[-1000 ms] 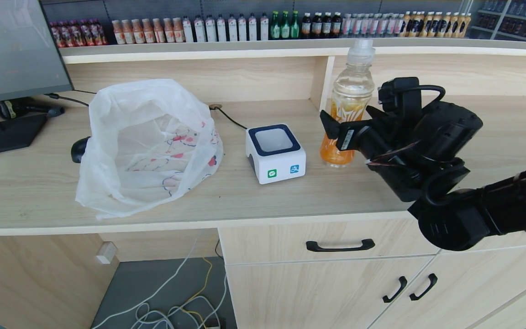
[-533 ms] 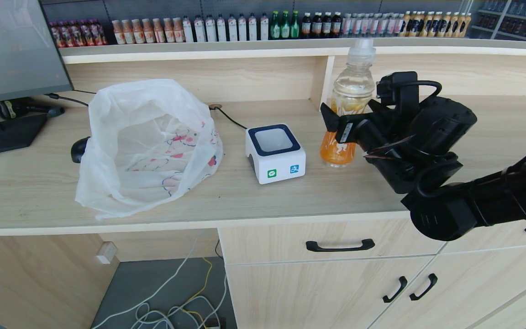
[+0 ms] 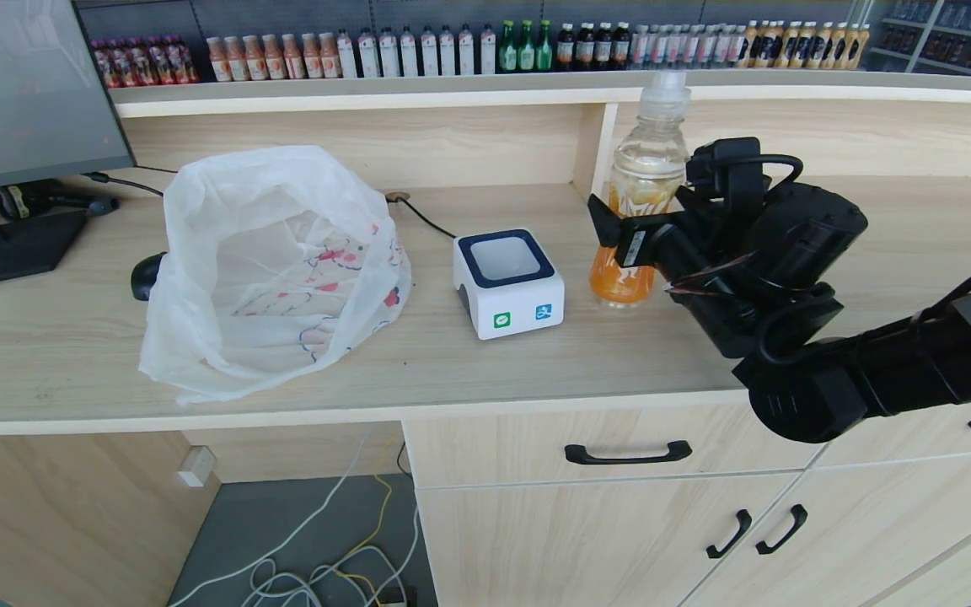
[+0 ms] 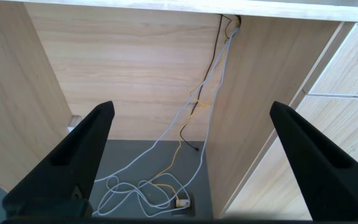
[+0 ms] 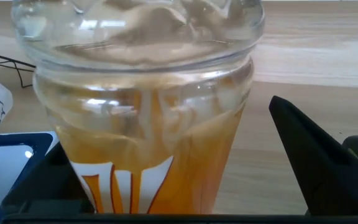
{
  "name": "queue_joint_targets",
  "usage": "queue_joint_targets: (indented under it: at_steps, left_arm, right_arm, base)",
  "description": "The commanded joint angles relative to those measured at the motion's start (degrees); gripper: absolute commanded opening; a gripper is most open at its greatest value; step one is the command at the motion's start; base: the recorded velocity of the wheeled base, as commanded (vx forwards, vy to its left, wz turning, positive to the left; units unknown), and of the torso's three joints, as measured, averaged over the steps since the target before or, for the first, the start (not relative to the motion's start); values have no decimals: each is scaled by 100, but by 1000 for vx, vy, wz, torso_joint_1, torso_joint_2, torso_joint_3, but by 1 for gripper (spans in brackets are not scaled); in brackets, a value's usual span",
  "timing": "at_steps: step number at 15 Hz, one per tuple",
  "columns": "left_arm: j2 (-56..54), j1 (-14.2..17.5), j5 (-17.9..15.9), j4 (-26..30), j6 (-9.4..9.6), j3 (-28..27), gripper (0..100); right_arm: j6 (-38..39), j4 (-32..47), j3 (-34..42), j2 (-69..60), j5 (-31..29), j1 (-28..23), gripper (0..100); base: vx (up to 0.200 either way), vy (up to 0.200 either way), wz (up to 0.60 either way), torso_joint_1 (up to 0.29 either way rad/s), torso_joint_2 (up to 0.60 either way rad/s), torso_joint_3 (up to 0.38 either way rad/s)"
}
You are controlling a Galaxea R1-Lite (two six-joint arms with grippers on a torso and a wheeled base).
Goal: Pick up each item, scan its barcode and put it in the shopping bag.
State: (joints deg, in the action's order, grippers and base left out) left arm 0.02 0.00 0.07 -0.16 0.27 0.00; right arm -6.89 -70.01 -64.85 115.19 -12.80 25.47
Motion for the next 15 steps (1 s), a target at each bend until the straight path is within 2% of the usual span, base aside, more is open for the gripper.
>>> queue_joint_targets:
  at_steps: [1,2,3,15]
  left_arm:
    - [-2,0,1,-2,0,0,100]
    - [-2,0,1,-2,0,0,100]
    - [-2,0,1,-2,0,0,100]
    - [-2,0,1,-2,0,0,100]
  right_arm:
    - [3,-4,-19,-5,-3,2,100]
    - [3,-4,-1,-14,-3,2,100]
    - [3,-13,-10,-23,6,11,0]
    - [30,-30,-10,-190,23,29,0]
  base:
    - [0,0,0,0,0,0]
    - [0,0,0,0,0,0]
    - [0,0,0,0,0,0]
    - [0,0,0,0,0,0]
